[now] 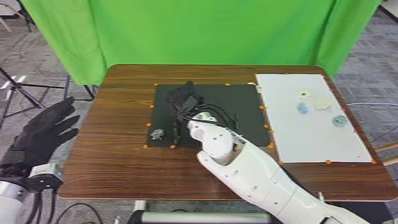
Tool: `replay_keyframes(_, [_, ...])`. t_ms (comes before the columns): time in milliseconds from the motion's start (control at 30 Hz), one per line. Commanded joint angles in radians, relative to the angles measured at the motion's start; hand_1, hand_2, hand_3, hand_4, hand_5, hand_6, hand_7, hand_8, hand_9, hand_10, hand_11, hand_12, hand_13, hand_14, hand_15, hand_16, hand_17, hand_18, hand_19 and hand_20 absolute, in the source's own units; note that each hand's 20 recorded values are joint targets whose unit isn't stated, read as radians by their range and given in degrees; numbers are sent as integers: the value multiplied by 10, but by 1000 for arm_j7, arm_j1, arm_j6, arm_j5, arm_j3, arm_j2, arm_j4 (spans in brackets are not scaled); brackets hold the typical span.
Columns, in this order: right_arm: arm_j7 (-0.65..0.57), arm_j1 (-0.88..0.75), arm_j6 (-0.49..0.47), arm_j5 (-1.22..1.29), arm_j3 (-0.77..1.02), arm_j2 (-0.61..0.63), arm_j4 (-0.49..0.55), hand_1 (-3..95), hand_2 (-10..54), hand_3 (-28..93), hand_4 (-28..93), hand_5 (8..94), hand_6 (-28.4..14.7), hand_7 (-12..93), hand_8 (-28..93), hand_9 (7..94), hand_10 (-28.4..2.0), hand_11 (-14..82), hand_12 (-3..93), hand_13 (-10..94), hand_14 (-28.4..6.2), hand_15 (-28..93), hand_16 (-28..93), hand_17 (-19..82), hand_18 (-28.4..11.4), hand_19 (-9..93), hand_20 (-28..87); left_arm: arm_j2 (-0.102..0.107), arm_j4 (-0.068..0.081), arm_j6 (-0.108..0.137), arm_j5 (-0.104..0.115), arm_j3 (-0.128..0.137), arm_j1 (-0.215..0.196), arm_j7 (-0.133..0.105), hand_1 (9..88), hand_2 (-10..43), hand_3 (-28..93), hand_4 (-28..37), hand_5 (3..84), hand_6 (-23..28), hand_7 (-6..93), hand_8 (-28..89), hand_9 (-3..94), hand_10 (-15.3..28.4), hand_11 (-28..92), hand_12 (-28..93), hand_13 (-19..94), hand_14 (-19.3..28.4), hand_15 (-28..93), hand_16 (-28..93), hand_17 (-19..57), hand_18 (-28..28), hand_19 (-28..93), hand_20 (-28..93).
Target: Arrange flowers
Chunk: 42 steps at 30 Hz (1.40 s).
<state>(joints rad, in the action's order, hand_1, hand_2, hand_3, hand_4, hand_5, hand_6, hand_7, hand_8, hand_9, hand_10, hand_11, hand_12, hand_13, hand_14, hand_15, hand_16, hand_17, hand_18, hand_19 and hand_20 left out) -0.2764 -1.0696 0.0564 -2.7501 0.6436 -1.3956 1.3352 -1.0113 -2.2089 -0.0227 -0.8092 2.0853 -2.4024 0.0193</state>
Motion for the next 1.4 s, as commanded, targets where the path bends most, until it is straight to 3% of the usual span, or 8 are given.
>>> replay_keyframes(33, [4,0,-66,-42,10,-7,0,485,-95,790,-283,595,26,481,-34,744,-50,160,482,656,-18,613,413,191,-184,726,482,1,4,-4,2,-1,-1,9,232,-19,697,-273,220,5,172,-83,178,88,80,223,129,110,138,88,-125,186,359,85])
replay_keyframes(500, [13,-12,-84,-44,20,-10,24,457,-95,795,-283,568,21,464,-44,721,-52,141,467,631,-22,619,399,174,-186,718,482,1,4,-5,3,0,0,12,232,-18,698,-275,221,6,173,-84,177,88,80,223,129,110,138,88,-126,186,360,85])
replay_keyframes(833, [3,-4,-101,-29,19,0,75,411,-95,835,-283,548,33,391,-58,686,-60,207,411,611,-37,651,369,164,-189,718,488,-5,0,-4,2,4,-7,8,232,-18,698,-273,220,6,172,-84,177,88,79,222,129,110,138,88,-126,186,360,85])
replay_keyframes(1400, [27,-15,-168,-44,32,2,65,369,-95,864,-283,542,36,373,-141,642,-75,289,332,590,-49,684,317,148,-193,709,496,-7,1,-9,2,5,-10,12,231,-18,700,-275,220,6,173,-83,177,88,83,221,129,110,138,88,-126,186,361,85])
